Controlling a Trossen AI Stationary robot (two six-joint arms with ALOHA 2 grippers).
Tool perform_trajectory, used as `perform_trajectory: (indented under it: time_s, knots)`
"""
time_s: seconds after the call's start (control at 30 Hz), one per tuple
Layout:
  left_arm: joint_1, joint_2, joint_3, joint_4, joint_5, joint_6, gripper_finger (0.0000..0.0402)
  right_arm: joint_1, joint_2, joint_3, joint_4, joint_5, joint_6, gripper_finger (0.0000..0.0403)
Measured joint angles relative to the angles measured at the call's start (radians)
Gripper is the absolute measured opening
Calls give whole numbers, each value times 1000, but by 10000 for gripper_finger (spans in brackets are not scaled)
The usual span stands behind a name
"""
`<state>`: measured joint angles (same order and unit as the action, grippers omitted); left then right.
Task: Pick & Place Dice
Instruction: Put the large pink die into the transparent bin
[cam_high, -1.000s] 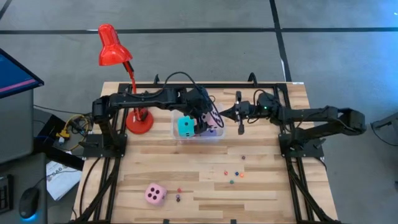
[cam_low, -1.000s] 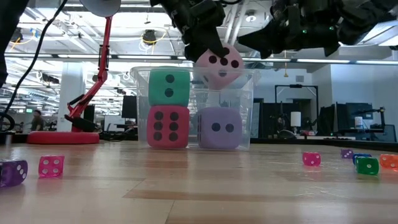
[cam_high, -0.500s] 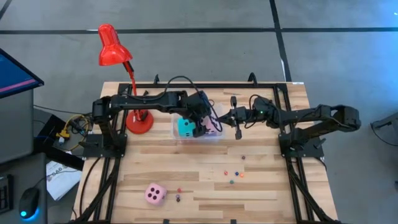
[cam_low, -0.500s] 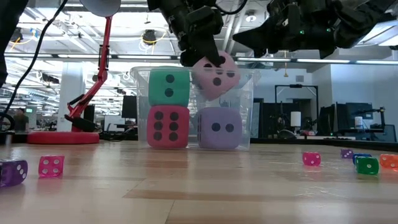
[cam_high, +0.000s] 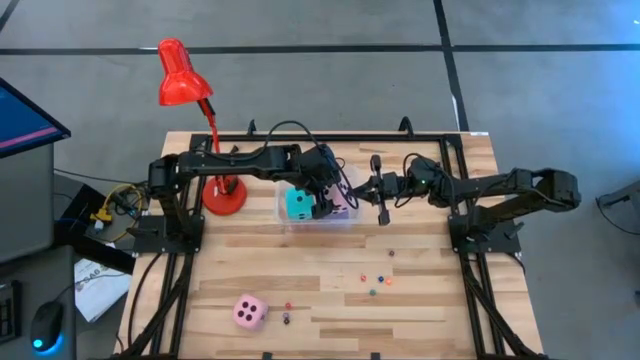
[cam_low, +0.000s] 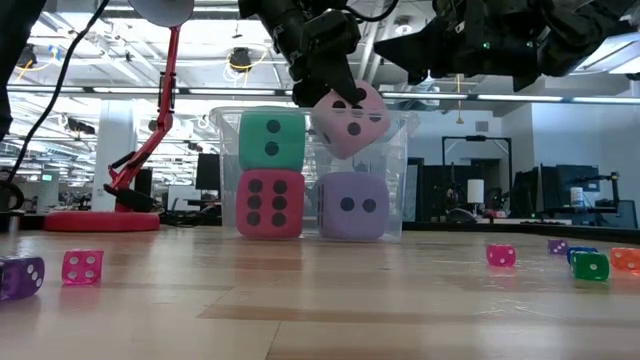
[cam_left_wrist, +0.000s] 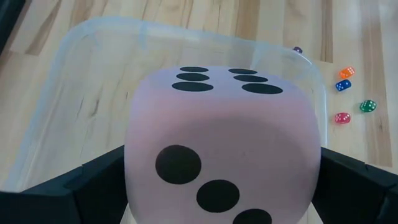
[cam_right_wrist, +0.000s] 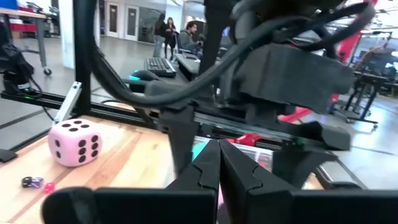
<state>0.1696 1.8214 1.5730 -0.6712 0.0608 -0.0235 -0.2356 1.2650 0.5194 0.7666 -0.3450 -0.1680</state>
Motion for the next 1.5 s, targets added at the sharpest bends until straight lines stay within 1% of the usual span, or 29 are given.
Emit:
perform_trajectory:
  time_s: [0.13,0.23,0.33,0.5,0.6,0.83,1.17,1.4,1.5]
  knots:
    - [0,0,0,1,0,0,399,0,46,24,-3,5,0,0]
    - [0,0,0,2,0,0,399,0,106,61,-3,5,-17,0]
    - [0,0,0,-1,0,0,399,-2,137,101,-22,4,-24,0]
    - [0,0,0,-1,0,18,400,-5,161,168,-161,2,-43,0]
    - [0,0,0,-1,0,44,400,0,163,200,-224,2,-50,0]
    - [0,0,-1,-8,-3,45,400,-3,162,249,-378,2,-52,0]
    - [-3,0,0,6,1,45,400,-3,163,298,-435,9,-52,0]
    - [-11,0,0,0,0,44,400,-3,163,433,-717,9,-114,0]
    - [-11,0,0,1,1,44,400,-3,163,463,-764,8,-129,0]
